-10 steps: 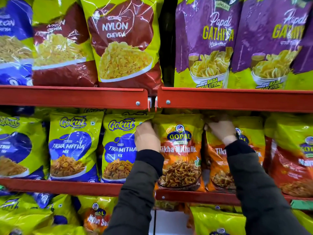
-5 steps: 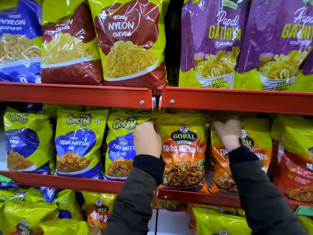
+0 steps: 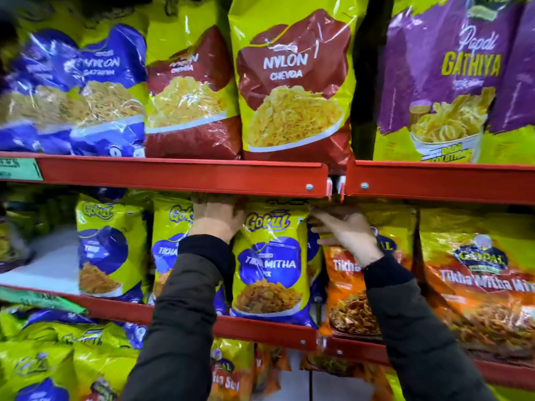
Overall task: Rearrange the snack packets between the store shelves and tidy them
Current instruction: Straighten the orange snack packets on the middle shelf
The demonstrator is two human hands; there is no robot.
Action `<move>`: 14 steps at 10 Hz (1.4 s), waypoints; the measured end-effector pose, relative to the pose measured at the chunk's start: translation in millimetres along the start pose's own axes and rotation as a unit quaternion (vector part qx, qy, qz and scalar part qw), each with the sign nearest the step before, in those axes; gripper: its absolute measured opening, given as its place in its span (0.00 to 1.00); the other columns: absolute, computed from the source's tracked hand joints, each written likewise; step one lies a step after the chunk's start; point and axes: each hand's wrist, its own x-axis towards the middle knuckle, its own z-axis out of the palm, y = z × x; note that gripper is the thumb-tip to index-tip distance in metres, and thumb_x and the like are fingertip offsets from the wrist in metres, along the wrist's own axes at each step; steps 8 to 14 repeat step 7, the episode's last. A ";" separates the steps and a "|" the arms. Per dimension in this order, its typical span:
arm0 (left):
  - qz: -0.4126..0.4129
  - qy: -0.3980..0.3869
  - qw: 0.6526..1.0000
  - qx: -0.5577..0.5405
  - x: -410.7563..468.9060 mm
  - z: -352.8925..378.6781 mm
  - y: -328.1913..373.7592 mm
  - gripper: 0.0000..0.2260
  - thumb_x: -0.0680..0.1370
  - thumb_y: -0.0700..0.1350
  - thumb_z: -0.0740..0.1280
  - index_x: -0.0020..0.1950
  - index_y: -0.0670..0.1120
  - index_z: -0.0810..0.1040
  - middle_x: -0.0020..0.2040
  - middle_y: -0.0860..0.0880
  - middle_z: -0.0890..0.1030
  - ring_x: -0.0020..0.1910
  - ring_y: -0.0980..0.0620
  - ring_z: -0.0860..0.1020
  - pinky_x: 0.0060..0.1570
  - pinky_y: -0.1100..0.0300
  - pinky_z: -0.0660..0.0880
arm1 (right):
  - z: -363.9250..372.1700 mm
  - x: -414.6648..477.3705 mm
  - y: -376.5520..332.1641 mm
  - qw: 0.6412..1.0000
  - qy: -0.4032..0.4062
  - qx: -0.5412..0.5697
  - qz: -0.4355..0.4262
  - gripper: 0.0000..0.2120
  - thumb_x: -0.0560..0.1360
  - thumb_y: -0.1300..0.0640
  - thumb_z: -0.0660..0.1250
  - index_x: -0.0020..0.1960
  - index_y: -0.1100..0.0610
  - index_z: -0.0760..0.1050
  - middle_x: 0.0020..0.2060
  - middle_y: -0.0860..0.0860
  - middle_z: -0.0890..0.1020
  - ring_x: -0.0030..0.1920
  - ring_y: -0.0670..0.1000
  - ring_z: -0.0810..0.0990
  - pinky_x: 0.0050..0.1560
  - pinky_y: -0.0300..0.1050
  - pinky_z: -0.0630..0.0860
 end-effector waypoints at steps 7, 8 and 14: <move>0.160 0.137 0.976 0.049 14.8 30.4 -35.2 0.15 0.76 0.48 0.57 0.59 0.44 0.76 0.56 0.39 0.80 0.55 0.37 0.78 0.66 0.40 0.57 | 21.5 -21.2 22.7 0.949 0.261 -0.031 -0.176 0.10 0.75 0.55 0.73 0.54 0.58 0.82 0.47 0.56 0.87 0.42 0.48 0.84 0.47 0.46 0.81; 0.160 0.137 0.976 0.049 14.8 30.4 -35.2 0.15 0.76 0.48 0.57 0.59 0.44 0.76 0.56 0.39 0.80 0.55 0.37 0.78 0.66 0.40 0.57 | 21.5 -21.2 22.7 0.949 0.261 -0.031 -0.176 0.10 0.75 0.55 0.73 0.54 0.58 0.82 0.47 0.56 0.87 0.42 0.48 0.84 0.47 0.46 0.81; 0.160 0.137 0.976 0.049 14.8 30.4 -35.2 0.15 0.76 0.48 0.57 0.59 0.44 0.76 0.56 0.39 0.80 0.55 0.37 0.78 0.66 0.40 0.57 | 21.5 -21.2 22.7 0.949 0.261 -0.031 -0.176 0.10 0.75 0.55 0.73 0.54 0.58 0.82 0.47 0.56 0.87 0.42 0.48 0.84 0.47 0.46 0.81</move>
